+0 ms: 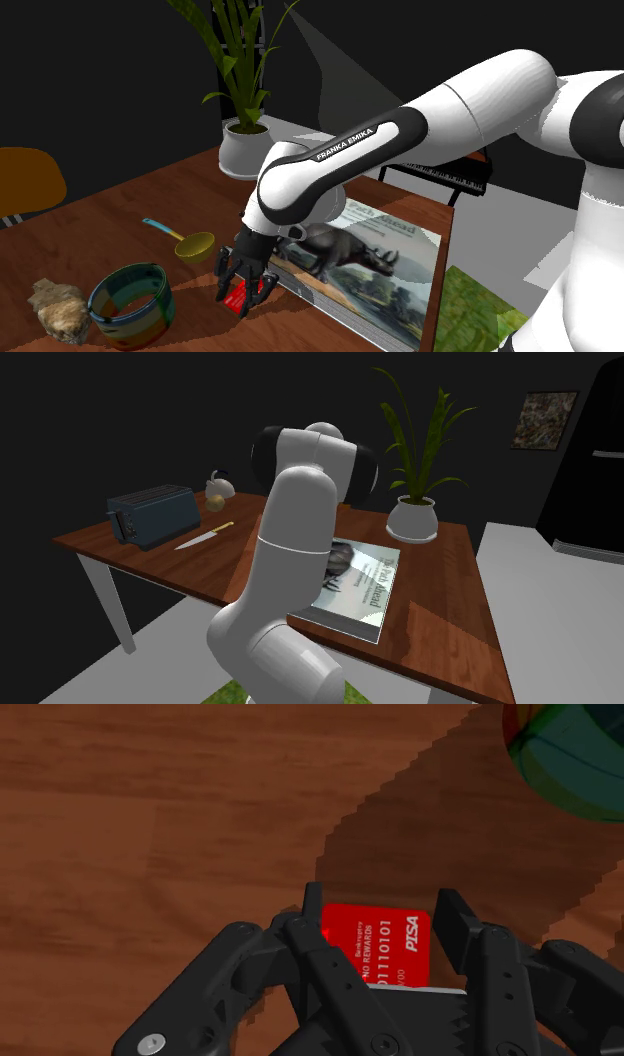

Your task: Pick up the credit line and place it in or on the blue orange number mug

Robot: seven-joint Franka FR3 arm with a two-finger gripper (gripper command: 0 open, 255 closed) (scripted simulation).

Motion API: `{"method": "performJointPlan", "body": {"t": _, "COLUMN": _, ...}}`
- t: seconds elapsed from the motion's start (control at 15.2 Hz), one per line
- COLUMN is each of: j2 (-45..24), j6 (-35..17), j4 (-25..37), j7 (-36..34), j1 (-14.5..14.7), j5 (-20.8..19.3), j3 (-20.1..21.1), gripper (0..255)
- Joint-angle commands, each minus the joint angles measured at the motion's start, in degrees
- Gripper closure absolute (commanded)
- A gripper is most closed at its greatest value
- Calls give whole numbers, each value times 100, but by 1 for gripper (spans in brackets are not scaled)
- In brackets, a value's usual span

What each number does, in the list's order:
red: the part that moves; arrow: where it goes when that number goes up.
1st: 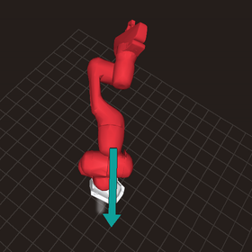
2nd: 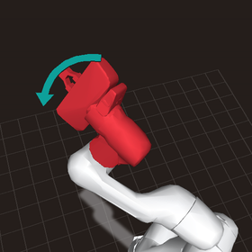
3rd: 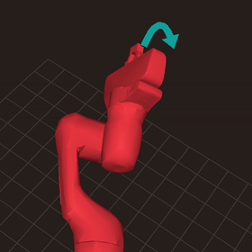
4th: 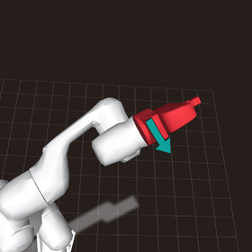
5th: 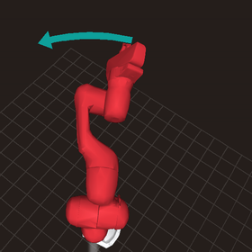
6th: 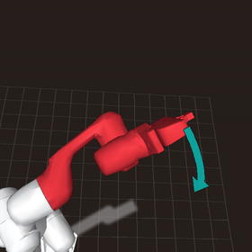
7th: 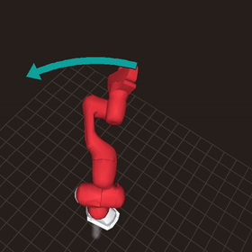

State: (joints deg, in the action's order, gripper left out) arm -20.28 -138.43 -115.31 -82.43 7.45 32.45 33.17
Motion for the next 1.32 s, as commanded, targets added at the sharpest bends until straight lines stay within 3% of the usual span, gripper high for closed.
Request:
{"method": "performJointPlan", "body": {"t": 0.0, "j2": -53, "j6": -26, "j4": -21, "j7": 3, "j1": 5, "j5": -11, "j3": -15, "gripper": 255}}
{"method": "performJointPlan", "body": {"t": 0.33, "j2": -38, "j6": -27, "j4": -37, "j7": 9, "j1": 0, "j5": -1, "j3": -10, "gripper": 255}}
{"method": "performJointPlan", "body": {"t": 1.25, "j2": 639, "j6": 836, "j4": 259, "j7": -394, "j1": -129, "j5": -9, "j3": 25, "gripper": 255}}
